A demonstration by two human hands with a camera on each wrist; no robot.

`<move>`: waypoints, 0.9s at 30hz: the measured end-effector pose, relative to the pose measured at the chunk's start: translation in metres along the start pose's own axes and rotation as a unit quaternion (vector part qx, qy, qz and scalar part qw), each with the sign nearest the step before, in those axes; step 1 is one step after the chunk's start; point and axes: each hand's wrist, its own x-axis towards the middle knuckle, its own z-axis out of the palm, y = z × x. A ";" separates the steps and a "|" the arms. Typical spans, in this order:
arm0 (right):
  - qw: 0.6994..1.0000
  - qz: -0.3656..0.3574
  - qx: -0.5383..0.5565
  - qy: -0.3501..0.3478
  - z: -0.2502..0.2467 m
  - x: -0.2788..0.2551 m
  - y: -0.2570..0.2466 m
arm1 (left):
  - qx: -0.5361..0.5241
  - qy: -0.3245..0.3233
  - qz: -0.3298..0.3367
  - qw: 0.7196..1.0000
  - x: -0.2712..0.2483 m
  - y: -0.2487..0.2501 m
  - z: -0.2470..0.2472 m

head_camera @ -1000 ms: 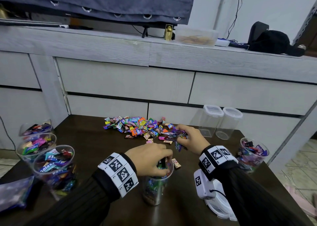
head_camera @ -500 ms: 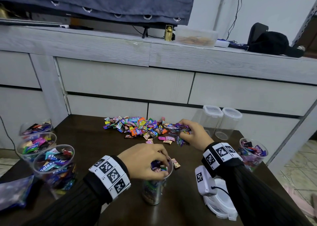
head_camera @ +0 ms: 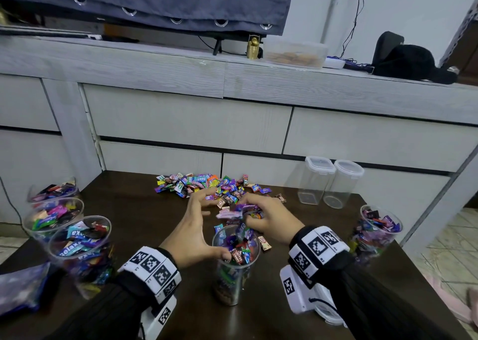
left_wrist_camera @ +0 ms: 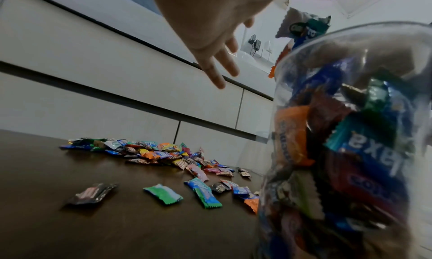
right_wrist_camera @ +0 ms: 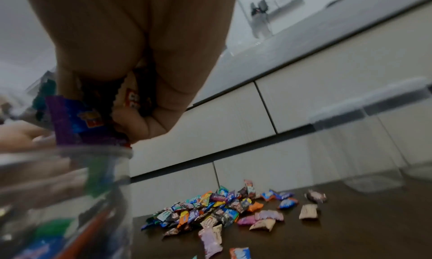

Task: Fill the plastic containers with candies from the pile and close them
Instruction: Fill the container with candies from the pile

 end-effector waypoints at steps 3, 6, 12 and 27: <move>0.997 -0.029 -0.058 -0.037 0.004 0.002 -0.003 | -0.029 -0.091 -0.035 0.995 -0.002 -0.001 0.004; 0.992 -0.053 -0.096 -0.069 0.006 0.004 -0.007 | -0.025 -0.126 -0.045 0.991 -0.002 -0.003 0.011; 0.972 -0.062 -0.177 -0.142 0.008 0.004 -0.016 | -0.019 -0.117 -0.055 0.991 -0.005 -0.004 0.020; 0.955 -0.043 -0.212 -0.204 0.010 0.006 -0.026 | -0.007 -0.094 -0.050 0.994 -0.003 -0.012 0.022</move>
